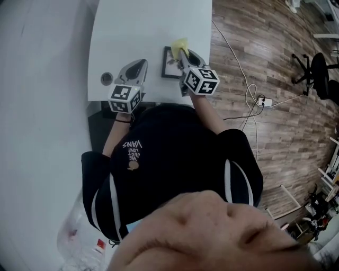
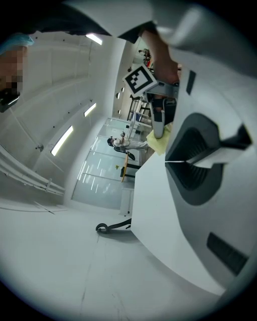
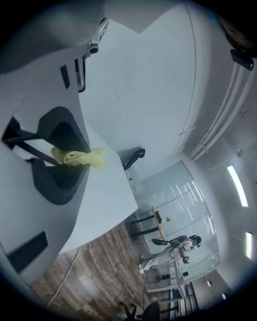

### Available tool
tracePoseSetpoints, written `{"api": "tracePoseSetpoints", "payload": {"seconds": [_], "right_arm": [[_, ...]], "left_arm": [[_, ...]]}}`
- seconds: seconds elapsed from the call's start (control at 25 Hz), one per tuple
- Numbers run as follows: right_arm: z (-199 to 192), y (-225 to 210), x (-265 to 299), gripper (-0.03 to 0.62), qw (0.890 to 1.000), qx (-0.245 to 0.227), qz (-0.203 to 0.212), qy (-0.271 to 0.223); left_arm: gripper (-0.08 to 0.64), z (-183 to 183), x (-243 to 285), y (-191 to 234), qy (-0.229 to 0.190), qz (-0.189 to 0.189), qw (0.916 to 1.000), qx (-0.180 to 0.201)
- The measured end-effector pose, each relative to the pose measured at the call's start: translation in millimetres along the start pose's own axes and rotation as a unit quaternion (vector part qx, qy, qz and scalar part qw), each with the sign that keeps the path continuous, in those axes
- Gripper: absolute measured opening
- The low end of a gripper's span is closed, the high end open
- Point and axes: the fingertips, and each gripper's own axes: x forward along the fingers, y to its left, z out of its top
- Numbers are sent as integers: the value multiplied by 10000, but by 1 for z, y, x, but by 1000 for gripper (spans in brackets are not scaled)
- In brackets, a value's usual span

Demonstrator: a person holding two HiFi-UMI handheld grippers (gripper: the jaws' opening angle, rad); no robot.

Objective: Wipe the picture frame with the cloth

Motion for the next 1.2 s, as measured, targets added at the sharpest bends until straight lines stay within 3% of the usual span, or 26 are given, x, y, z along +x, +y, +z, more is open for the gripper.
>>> {"api": "tracePoseSetpoints", "payload": {"seconds": [0.4, 1.2], "right_arm": [[-28, 4, 30, 48, 9981, -331, 50, 514], [-68, 1, 59, 48, 9923, -415, -24, 1168]], "left_arm": [[17, -9, -15, 11, 85, 235, 9996, -124], [17, -20, -25, 15, 178, 356, 9990, -200]]}}
